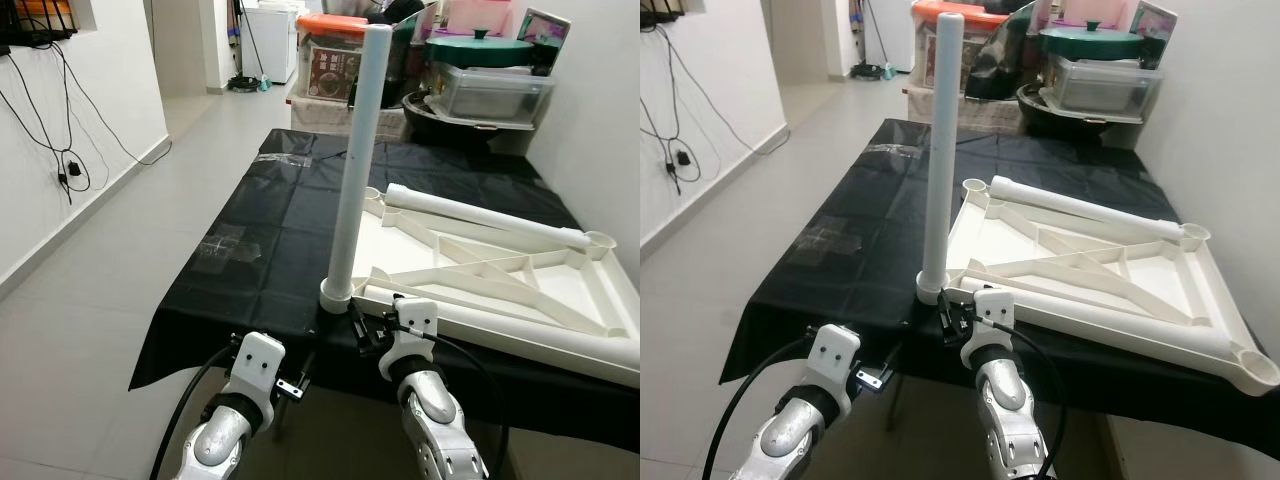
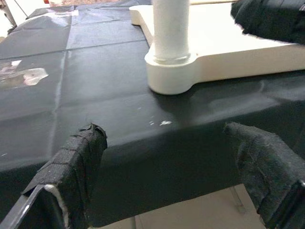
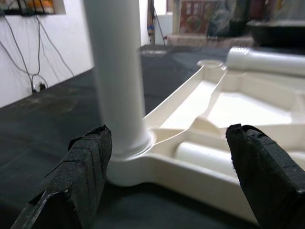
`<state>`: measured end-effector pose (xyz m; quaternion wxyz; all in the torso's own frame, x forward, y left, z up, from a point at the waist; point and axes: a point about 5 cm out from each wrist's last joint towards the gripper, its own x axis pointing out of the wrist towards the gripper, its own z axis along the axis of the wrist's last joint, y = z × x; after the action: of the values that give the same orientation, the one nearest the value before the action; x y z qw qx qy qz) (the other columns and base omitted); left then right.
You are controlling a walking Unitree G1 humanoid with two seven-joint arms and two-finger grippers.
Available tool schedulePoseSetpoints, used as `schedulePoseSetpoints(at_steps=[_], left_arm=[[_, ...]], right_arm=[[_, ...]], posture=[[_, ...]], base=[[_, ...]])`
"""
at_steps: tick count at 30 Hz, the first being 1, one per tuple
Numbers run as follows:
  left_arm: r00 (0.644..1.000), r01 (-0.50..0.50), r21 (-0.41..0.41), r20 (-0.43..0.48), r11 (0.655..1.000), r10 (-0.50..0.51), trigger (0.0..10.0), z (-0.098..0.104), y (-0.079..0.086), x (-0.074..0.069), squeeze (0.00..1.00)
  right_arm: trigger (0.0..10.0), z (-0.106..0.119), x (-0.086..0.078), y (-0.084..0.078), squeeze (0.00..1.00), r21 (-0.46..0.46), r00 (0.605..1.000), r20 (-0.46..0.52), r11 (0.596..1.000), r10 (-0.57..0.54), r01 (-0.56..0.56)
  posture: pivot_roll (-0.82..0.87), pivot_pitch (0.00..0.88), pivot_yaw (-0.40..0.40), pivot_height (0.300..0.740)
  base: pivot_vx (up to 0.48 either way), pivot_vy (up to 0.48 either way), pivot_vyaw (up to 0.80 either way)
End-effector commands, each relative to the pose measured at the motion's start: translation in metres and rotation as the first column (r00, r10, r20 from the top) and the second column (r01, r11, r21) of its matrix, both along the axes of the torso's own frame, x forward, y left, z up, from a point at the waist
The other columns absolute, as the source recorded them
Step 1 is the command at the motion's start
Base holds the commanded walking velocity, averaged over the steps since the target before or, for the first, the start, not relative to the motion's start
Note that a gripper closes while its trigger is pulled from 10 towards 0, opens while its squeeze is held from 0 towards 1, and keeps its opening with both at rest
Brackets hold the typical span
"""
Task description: Building children table
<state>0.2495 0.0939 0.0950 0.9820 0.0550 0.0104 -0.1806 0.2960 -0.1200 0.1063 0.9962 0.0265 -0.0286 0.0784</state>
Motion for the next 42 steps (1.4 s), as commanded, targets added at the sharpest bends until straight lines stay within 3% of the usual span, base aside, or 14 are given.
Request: schedulePoseSetpoints(at_steps=[1, 13, 18, 22, 23, 25, 26, 27, 30, 36, 39, 42], left_arm=[[0.999, 0.002, -0.004, -0.034, 1.0, -0.002, 10.0, -0.006, -0.002, 0.001, 0.0], [0.998, -0.02, -0.024, -0.053, 1.0, 0.018, 10.0, -0.007, 0.0, 0.003, 0.0], [0.997, -0.035, -0.047, -0.065, 0.998, 0.031, 10.0, -0.007, 0.001, 0.004, 0.0], [0.997, -0.037, -0.055, -0.067, 0.998, 0.034, 10.0, -0.007, 0.001, 0.004, 0.0], [0.997, -0.038, -0.058, -0.067, 0.998, 0.034, 10.0, -0.007, 0.001, 0.004, 0.0], [0.997, -0.036, -0.062, -0.069, 0.997, 0.032, 10.0, -0.006, 0.0, 0.004, 0.0], [0.997, -0.036, -0.062, -0.069, 0.997, 0.032, 10.0, -0.006, 0.0, 0.004, 0.0], [0.997, -0.037, -0.065, -0.071, 0.997, 0.032, 10.0, -0.006, 0.0, 0.003, 0.0], [0.997, -0.036, -0.068, -0.073, 0.997, 0.031, 10.0, -0.006, 0.001, 0.003, 0.0], [0.997, -0.028, -0.07, -0.077, 0.997, 0.023, 10.0, -0.004, 0.0, 0.001, 0.0], [0.997, -0.022, -0.07, -0.076, 0.997, 0.017, 10.0, -0.002, -0.002, -0.003, 0.0], [0.997, -0.015, -0.066, -0.075, 0.998, 0.01, 10.0, 0.0, -0.003, -0.008, 0.0]], right_arm=[[10.0, -0.003, -0.002, -0.007, 0.0, -0.01, 0.999, -0.021, 1.0, -0.028, 0.028], [10.0, 0.011, 0.005, -0.014, 0.0, -0.009, 0.998, 0.008, 0.998, -0.063, 0.063], [10.0, 0.043, 0.031, -0.023, 0.0, 0.002, 0.991, 0.075, 0.994, -0.113, 0.113], [10.0, 0.051, 0.037, -0.025, 0.0, 0.006, 0.988, 0.089, 0.992, -0.123, 0.123], [10.0, 0.059, 0.045, -0.026, 0.0, 0.0, 0.986, 0.096, 0.99, -0.138, 0.138], [10.0, 0.071, 0.066, -0.03, 0.0, -0.051, 0.971, 0.07, 0.972, -0.228, 0.231], [10.0, 0.071, 0.066, -0.03, 0.0, -0.051, 0.971, 0.07, 0.972, -0.228, 0.231], [10.0, 0.078, 0.081, -0.031, 0.0, -0.167, 0.948, 0.04, 0.933, -0.316, 0.318], [10.0, 0.082, 0.091, -0.032, 0.0, -0.217, 0.935, 0.007, 0.912, -0.355, 0.348], [10.0, 0.095, 0.106, -0.041, 0.0, -0.205, 0.93, -0.046, 0.915, -0.363, 0.347], [10.0, 0.101, 0.115, -0.06, 0.0, -0.261, 0.891, -0.117, 0.88, -0.438, 0.398], [10.0, 0.098, 0.116, -0.071, 0.0, -0.255, 0.855, -0.203, 0.868, -0.478, 0.426]], posture=[[0.04, 0.0, -0.057, 0.74], [0.04, 0.0, -0.059, 0.74], [0.04, 0.0, -0.061, 0.74], [0.04, 0.0, -0.061, 0.74], [0.04, 0.0, -0.065, 0.74], [0.05, 0.0, -0.068, 0.74], [0.05, 0.0, -0.068, 0.74], [0.05, 0.0, -0.066, 0.74], [0.05, 0.0, -0.063, 0.74], [0.06, 0.0, -0.063, 0.74], [0.07, 0.0, -0.064, 0.74], [0.06, 0.0, -0.064, 0.74]], base=[[0.0, -0.454, 0.0], [0.0, -0.422, 0.0], [0.096, -0.165, 0.0], [0.0, 0.0, 0.0], [0.0, 0.0, 0.0], [0.0, 0.0, 0.0], [0.0, 0.0, 0.0], [0.0, 0.0, 0.0], [0.0, 0.0, 0.0], [0.0, 0.0, 0.0], [0.0, 0.0, 0.0], [0.0, 0.0, 0.0]])
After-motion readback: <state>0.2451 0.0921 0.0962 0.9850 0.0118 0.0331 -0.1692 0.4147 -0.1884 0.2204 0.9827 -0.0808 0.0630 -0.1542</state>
